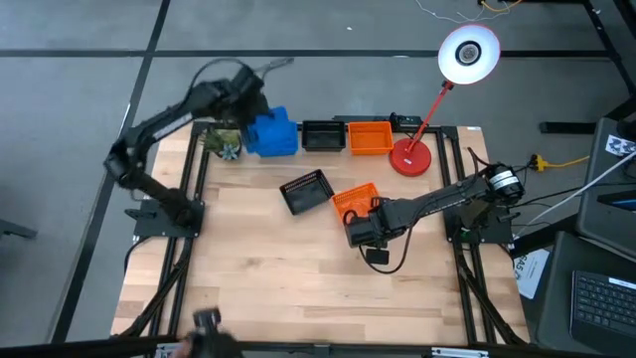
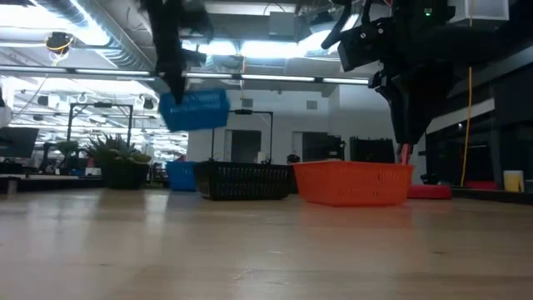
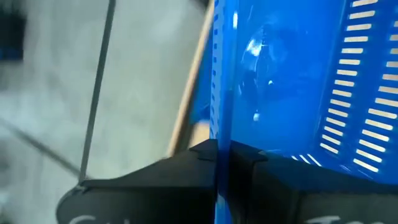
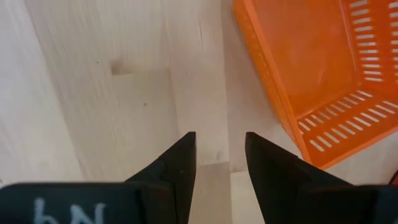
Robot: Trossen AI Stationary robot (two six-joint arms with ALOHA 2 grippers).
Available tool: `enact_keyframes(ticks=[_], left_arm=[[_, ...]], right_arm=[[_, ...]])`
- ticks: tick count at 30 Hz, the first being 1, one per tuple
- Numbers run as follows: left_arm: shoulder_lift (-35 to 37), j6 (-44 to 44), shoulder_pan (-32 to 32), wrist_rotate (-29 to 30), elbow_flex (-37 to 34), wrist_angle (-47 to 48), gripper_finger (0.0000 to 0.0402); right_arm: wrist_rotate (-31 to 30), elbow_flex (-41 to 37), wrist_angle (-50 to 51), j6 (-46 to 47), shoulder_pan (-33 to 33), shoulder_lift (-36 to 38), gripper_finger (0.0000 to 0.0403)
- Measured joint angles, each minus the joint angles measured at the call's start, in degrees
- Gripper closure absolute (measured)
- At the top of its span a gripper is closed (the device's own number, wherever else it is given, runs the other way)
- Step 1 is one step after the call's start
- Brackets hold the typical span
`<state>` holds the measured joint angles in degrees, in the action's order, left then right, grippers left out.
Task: Stack baskets by color
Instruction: Stack the bottom blue bin on top of the top blue bins
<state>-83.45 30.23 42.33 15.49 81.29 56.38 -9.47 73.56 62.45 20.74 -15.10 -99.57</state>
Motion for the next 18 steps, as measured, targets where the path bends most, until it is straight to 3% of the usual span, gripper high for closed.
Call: enact_keyframes(ticks=[3,7,14,18], left_arm=[[-5.29,5.96,7.06,-4.79,1.33,-0.01,0.0401],[-10.52,8.77,10.56,-12.38,2.97,-1.30,0.0401],[-15.94,16.63,10.86,-13.47,4.42,-1.93,0.0401],[-19.03,16.97,10.77,-13.27,4.42,-3.15,0.0401]], right_arm=[[0.00,0.00,-0.26,0.10,-0.02,0.00,0.0264],[0.00,0.00,-0.41,-0.07,0.00,0.00,0.0264],[0.00,0.00,-0.45,0.04,-0.02,0.00,0.0264],[0.00,0.00,-0.48,0.43,-0.02,0.00,0.0264]])
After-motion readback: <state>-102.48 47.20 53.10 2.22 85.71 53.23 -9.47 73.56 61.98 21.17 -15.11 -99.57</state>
